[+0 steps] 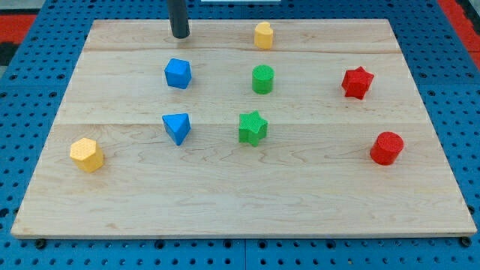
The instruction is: Go near the yellow star
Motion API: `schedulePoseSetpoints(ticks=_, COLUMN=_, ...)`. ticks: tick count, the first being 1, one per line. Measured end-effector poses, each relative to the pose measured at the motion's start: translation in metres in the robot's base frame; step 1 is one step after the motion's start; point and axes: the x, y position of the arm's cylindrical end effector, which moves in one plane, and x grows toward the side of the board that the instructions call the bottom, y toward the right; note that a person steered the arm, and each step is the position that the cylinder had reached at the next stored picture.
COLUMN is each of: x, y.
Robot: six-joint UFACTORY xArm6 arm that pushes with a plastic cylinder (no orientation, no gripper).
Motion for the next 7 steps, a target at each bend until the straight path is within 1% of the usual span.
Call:
schedulePoseSetpoints(ticks=2, x=0.003, y=0.057)
schedulePoseSetpoints(ticks=4, x=0.050, y=0.107)
schedulePoseSetpoints(ticks=5, x=0.047, y=0.137)
schedulePoseSetpoints(ticks=6, x=0.047, y=0.136)
schedulePoseSetpoints(ticks=7, x=0.047, y=0.164)
